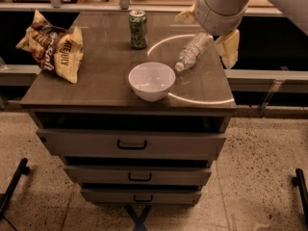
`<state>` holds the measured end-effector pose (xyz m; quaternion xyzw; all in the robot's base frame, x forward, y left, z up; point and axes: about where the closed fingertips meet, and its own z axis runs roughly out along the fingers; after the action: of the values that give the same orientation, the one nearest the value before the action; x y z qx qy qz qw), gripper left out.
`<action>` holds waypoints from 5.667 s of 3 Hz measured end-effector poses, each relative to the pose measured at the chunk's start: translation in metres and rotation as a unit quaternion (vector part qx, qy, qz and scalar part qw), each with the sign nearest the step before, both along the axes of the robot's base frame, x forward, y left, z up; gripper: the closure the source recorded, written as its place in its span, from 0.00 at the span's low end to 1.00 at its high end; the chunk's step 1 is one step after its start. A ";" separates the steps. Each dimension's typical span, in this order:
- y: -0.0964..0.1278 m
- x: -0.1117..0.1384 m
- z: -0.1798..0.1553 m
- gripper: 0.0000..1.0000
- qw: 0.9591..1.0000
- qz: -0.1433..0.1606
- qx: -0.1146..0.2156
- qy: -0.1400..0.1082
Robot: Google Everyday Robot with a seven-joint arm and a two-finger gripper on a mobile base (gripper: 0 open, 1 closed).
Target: Place water bottle into white bowl
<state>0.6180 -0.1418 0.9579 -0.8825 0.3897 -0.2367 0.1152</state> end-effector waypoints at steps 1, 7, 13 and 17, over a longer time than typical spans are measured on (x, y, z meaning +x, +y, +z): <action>0.000 0.006 -0.007 0.00 0.998 0.018 -0.064 0.005; -0.063 0.135 -0.092 0.25 0.985 0.096 -0.129 0.061; 0.041 0.124 0.015 1.00 0.967 0.203 -0.143 0.056; 0.035 0.060 0.082 1.00 0.989 0.135 -0.041 -0.038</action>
Offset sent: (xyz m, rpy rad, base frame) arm 0.0815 -0.0350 -0.0250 -0.4304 0.2146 0.2379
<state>0.6780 -0.1072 1.0396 -0.9215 0.2522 -0.2679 0.1247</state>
